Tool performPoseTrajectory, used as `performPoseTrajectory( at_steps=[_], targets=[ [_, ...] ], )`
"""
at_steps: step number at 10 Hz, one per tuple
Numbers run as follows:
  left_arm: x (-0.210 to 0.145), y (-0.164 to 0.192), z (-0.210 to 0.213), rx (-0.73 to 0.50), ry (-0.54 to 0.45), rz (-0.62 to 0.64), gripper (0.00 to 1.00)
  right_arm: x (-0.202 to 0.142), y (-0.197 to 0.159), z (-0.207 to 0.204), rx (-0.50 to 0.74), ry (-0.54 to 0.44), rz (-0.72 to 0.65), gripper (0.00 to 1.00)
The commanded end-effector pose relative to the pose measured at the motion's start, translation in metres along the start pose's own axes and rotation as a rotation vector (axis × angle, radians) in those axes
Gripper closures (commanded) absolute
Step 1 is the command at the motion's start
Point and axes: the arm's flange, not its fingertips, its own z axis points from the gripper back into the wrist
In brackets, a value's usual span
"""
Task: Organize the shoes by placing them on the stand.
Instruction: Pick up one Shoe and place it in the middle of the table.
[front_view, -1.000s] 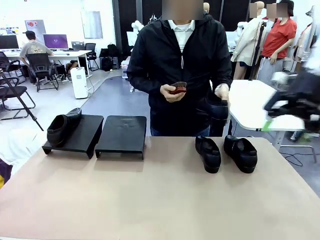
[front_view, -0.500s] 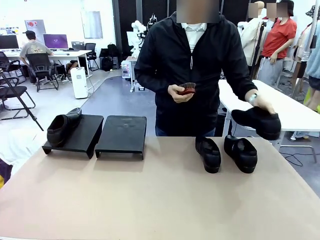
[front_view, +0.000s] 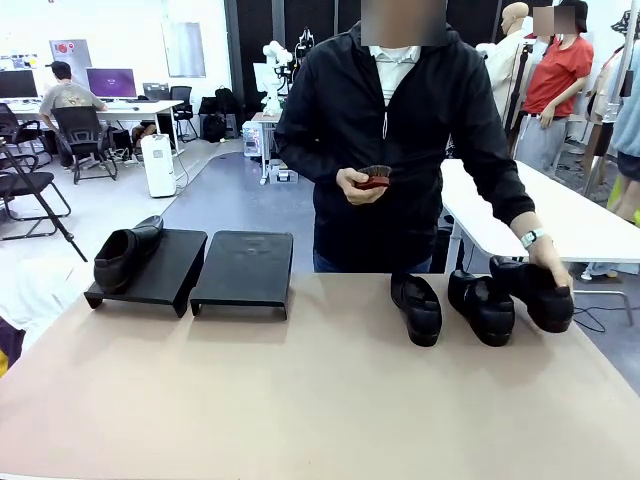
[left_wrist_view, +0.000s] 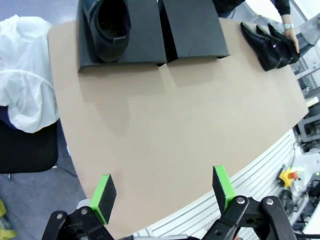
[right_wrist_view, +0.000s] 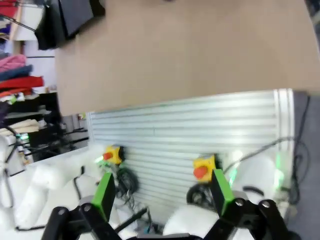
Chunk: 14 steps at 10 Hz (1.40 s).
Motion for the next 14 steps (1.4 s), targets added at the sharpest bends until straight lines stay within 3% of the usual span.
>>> performPoseTrajectory(
  at_steps=[1,3,5,6,7,9,10,12,13,14],
  targets=[
    [-0.002,0.0,-0.001,-0.018,-0.016,-0.017,0.0,0.073,0.052,-0.048,-0.078,-0.053,0.09,0.0],
    [-0.002,0.0,-0.001,-0.018,-0.016,-0.017,0.0,0.148,0.101,-0.12,-0.167,-0.058,0.14,0.0],
    [-0.002,0.0,-0.001,-0.018,-0.016,-0.017,0.0,0.203,0.133,-0.179,-0.271,-0.143,0.189,0.0],
    [-0.002,0.0,-0.001,-0.018,-0.016,-0.017,0.0,0.225,0.141,-0.21,-0.278,-0.133,0.232,0.0],
    [-0.002,0.0,-0.001,-0.018,-0.016,-0.017,0.0,0.246,0.143,-0.247,-0.302,-0.038,0.258,0.0],
    [-0.002,0.0,-0.001,-0.018,-0.016,-0.017,0.0,0.262,0.134,-0.283,-0.333,0.14,0.227,0.0],
    [-0.002,0.0,-0.001,-0.018,-0.016,-0.017,0.0,0.241,0.13,-0.267,-0.299,-0.048,0.266,0.0],
    [-0.002,0.0,-0.001,-0.018,-0.016,-0.017,0.0,0.241,0.13,-0.267,-0.299,-0.048,0.266,0.0],
    [-0.002,0.0,-0.001,-0.018,-0.016,-0.017,0.0,0.257,0.124,-0.289,-0.309,0.026,0.256,0.0],
    [-0.002,0.0,-0.001,-0.018,-0.016,-0.017,0.0,0.273,0.128,-0.311,-0.374,0.054,0.333,0.0]
  ],
)
